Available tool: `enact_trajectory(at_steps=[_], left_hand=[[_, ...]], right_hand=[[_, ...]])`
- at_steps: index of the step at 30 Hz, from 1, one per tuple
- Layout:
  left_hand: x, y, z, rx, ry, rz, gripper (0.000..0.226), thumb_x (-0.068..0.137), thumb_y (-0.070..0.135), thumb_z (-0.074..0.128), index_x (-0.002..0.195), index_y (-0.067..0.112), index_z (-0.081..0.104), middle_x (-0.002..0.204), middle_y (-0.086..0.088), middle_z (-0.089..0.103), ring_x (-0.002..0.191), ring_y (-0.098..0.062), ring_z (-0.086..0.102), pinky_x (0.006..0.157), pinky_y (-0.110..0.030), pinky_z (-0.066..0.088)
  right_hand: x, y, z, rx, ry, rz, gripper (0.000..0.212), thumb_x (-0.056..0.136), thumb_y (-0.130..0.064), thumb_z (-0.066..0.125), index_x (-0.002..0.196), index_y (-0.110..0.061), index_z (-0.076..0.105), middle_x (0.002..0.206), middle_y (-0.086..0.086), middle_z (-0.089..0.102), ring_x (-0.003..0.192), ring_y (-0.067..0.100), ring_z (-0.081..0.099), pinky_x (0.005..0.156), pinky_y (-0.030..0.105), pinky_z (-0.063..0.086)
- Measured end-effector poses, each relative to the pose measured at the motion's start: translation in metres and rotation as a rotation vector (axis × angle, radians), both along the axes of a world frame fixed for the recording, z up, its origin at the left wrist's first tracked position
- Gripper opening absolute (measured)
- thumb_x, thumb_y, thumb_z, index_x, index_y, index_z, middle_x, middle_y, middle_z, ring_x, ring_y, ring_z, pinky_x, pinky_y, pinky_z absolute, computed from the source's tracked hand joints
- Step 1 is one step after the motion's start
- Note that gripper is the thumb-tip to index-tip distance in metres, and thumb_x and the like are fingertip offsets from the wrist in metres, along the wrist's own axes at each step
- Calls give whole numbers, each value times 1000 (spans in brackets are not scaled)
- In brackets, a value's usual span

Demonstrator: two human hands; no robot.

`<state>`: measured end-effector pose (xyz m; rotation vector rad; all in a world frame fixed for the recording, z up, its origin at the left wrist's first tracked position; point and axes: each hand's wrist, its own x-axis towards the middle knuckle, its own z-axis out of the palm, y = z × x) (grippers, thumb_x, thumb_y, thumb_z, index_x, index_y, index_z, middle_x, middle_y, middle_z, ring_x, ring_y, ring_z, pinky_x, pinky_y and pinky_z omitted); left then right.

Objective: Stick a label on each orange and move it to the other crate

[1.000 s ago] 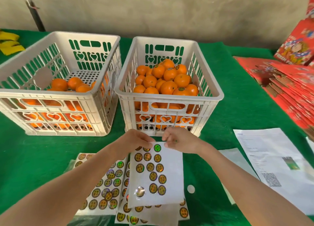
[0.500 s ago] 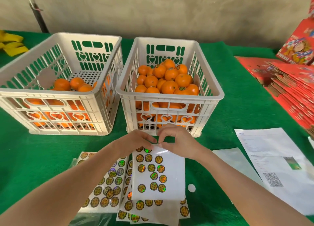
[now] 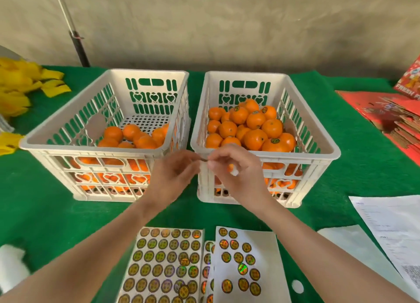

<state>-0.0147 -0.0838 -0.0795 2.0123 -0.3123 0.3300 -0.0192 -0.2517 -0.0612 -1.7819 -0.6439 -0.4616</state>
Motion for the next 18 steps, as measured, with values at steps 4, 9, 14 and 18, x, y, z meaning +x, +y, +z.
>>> enact_trajectory(at_steps=[4, 9, 14, 18], left_hand=[[26, 56, 33, -252, 46, 151, 19, 93, 1, 54, 92, 16, 65, 73, -6, 69, 48, -9, 56, 43, -19, 44], [73, 131, 48, -366, 81, 290, 24, 93, -3, 51, 91, 18, 64, 78, -2, 68, 54, -5, 61, 49, -19, 51], [129, 199, 36, -284, 256, 337, 19, 89, -2, 59, 93, 16, 65, 86, -4, 69, 67, -15, 61, 61, -27, 51], [168, 228, 19, 311, 401, 308, 26, 86, 3, 64, 110, 12, 66, 108, -3, 66, 85, -14, 59, 77, -23, 48]], right_hand=[[33, 67, 18, 29, -195, -70, 9, 87, 2, 60, 95, 0, 65, 80, 10, 64, 72, 19, 58, 63, 32, 49], [93, 143, 25, -87, -22, -92, 36, 92, 0, 48, 127, -8, 48, 88, -3, 58, 83, 6, 55, 73, 12, 44], [142, 188, 8, -334, 135, -157, 56, 88, 7, 48, 140, -10, 34, 93, 6, 60, 72, 13, 54, 63, 31, 48], [154, 200, -9, -576, 313, -125, 76, 87, 4, 48, 148, -28, 18, 112, 9, 60, 76, 10, 56, 60, 34, 52]])
